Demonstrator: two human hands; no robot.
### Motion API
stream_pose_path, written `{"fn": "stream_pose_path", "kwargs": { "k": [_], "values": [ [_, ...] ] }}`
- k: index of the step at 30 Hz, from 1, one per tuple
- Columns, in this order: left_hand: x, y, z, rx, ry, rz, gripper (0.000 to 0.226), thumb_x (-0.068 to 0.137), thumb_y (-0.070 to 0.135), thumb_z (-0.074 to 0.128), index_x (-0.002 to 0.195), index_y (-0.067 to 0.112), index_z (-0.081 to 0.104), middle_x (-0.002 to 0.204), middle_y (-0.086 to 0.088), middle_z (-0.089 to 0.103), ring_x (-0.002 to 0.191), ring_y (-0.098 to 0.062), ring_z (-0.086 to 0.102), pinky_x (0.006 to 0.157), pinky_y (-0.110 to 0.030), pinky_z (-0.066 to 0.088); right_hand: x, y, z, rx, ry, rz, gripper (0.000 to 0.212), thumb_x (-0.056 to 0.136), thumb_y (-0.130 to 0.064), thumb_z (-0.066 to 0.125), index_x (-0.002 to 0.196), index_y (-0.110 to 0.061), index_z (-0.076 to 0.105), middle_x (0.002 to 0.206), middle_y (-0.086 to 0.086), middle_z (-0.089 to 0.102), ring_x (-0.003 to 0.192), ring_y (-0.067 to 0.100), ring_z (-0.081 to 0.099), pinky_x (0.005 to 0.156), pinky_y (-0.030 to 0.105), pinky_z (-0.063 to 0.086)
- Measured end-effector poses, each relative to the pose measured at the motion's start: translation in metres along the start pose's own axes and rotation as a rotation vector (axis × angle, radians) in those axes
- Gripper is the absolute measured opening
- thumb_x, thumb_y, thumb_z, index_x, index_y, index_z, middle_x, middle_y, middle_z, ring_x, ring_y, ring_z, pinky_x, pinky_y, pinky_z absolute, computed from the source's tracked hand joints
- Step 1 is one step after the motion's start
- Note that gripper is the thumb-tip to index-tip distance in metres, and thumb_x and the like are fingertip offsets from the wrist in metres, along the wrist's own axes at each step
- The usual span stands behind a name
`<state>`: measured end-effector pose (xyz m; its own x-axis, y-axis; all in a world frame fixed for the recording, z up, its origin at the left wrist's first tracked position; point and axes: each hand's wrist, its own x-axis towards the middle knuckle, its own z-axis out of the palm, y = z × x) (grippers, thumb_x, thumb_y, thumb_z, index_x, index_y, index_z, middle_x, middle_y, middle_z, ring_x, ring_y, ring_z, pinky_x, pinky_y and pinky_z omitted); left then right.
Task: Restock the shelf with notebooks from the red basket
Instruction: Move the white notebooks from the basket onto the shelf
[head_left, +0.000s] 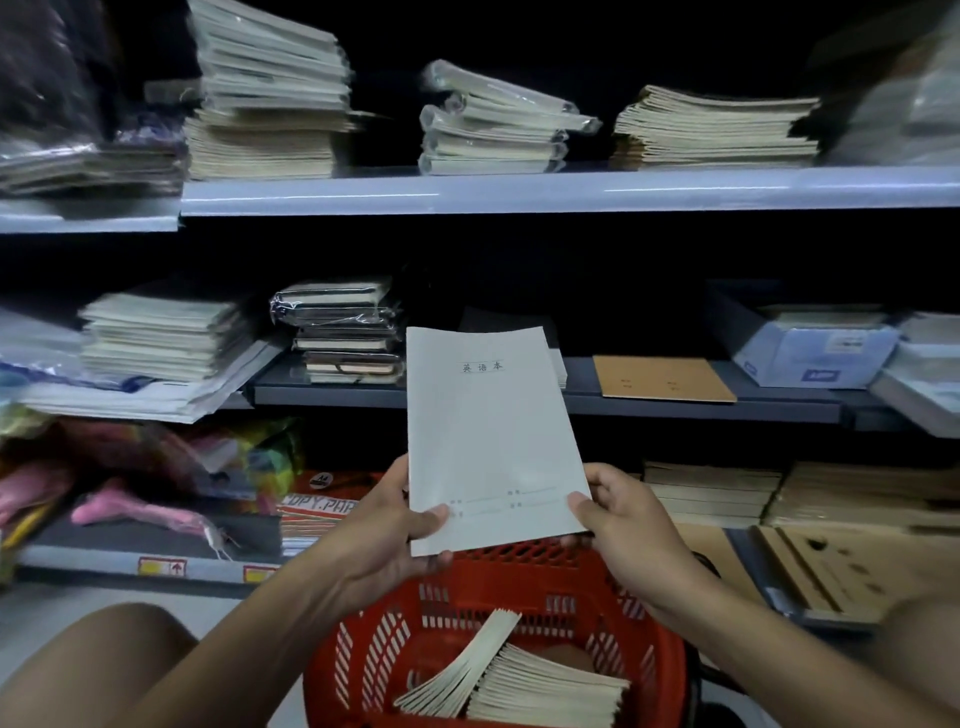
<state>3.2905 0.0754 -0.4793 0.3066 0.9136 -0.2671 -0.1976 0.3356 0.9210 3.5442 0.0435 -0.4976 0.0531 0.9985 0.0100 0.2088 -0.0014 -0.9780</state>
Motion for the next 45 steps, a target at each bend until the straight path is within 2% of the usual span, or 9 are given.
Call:
{"fn": "stream_pose_path", "kwargs": {
  "k": [8, 13, 18, 21, 26, 31, 37, 42, 45],
  "values": [
    [0.057, 0.025, 0.001, -0.073, 0.108, 0.056, 0.03, 0.102, -0.007, 0.049, 0.129, 0.004, 0.055, 0.118, -0.022, 0.073, 0.088, -0.03, 0.065, 0.054, -0.03, 0.048, 0.049, -0.008, 0.001, 0.053, 0.078, -0.023, 0.023, 0.11, -0.014, 0.051, 0.12, -0.03, 0.065, 0.114, -0.009, 0.075, 0.091, 0.021, 0.076, 0.091, 0.05, 0.059],
    [0.084, 0.05, 0.001, -0.052, 0.081, 0.152, 0.039, 0.095, -0.01, 0.045, 0.124, 0.005, 0.066, 0.111, -0.014, 0.077, 0.082, -0.019, 0.063, 0.063, -0.028, 0.051, 0.088, -0.011, -0.002, 0.117, 0.104, -0.005, 0.025, 0.109, -0.01, 0.05, 0.121, -0.026, 0.066, 0.118, 0.0, 0.071, 0.094, 0.02, 0.075, 0.08, 0.032, 0.061],
    [0.116, 0.069, -0.009, 0.181, 0.088, 0.296, 0.049, 0.094, -0.009, 0.055, 0.136, 0.014, 0.062, 0.123, -0.006, 0.075, 0.084, -0.014, 0.053, 0.06, -0.027, 0.03, 0.133, -0.017, -0.009, -0.067, 0.208, -0.119, 0.022, 0.105, -0.015, 0.059, 0.115, -0.031, 0.069, 0.105, -0.007, 0.073, 0.096, 0.014, 0.069, 0.09, 0.036, 0.057],
    [0.141, 0.082, -0.016, 0.234, 0.114, 0.358, 0.051, 0.093, -0.005, 0.063, 0.141, 0.01, 0.057, 0.122, -0.004, 0.075, 0.085, -0.008, 0.062, 0.061, -0.024, 0.035, 0.162, -0.027, -0.015, -0.103, 0.25, -0.178, 0.02, 0.102, -0.011, 0.061, 0.114, -0.024, 0.071, 0.103, -0.002, 0.073, 0.096, 0.014, 0.068, 0.088, 0.031, 0.053],
    [0.178, 0.096, -0.016, 0.253, 0.099, 0.419, 0.046, 0.093, -0.004, 0.066, 0.137, 0.006, 0.061, 0.12, -0.006, 0.076, 0.096, -0.006, 0.073, 0.069, -0.012, 0.052, 0.207, -0.039, -0.023, -0.168, 0.287, -0.202, 0.02, 0.104, -0.015, 0.059, 0.118, -0.024, 0.071, 0.115, -0.002, 0.071, 0.107, 0.013, 0.068, 0.092, 0.029, 0.055],
    [0.21, 0.091, -0.022, 0.33, 0.119, 0.499, 0.046, 0.094, 0.001, 0.07, 0.139, 0.007, 0.06, 0.126, -0.003, 0.074, 0.12, -0.014, 0.068, 0.107, -0.032, 0.051, 0.237, -0.038, -0.025, -0.133, 0.293, -0.174, 0.021, 0.103, -0.009, 0.058, 0.104, -0.025, 0.071, 0.108, -0.001, 0.076, 0.103, 0.018, 0.071, 0.084, 0.025, 0.058],
    [0.23, 0.086, -0.021, 0.429, 0.194, 0.575, 0.033, 0.095, 0.002, 0.069, 0.123, 0.02, 0.069, 0.117, 0.005, 0.077, 0.116, -0.01, 0.069, 0.108, -0.037, 0.052, 0.262, -0.03, -0.018, -0.195, 0.335, -0.148, 0.017, 0.09, -0.021, 0.058, 0.096, -0.016, 0.073, 0.108, 0.015, 0.074, 0.094, 0.028, 0.072, 0.084, 0.048, 0.059],
    [0.238, 0.074, -0.027, 0.646, 0.231, 0.627, 0.039, 0.101, 0.017, 0.064, 0.14, 0.017, 0.064, 0.132, 0.011, 0.07, 0.127, -0.001, 0.06, 0.113, -0.033, 0.046, 0.27, -0.022, -0.016, -0.427, 0.335, -0.134, 0.012, 0.098, -0.021, 0.057, 0.097, -0.018, 0.068, 0.112, 0.006, 0.053, 0.086, 0.013, 0.054, 0.067, 0.011, 0.039],
    [0.239, 0.066, -0.03, 0.792, 0.322, 0.635, 0.048, 0.102, 0.031, 0.062, 0.147, 0.015, 0.056, 0.152, 0.004, 0.054, 0.146, 0.001, 0.038, 0.12, -0.02, 0.031, 0.272, -0.016, -0.017, -0.521, 0.317, -0.128, 0.017, 0.103, -0.021, 0.053, 0.102, -0.014, 0.068, 0.112, 0.002, 0.047, 0.084, 0.011, 0.051, 0.066, 0.015, 0.037]
  ]
}}
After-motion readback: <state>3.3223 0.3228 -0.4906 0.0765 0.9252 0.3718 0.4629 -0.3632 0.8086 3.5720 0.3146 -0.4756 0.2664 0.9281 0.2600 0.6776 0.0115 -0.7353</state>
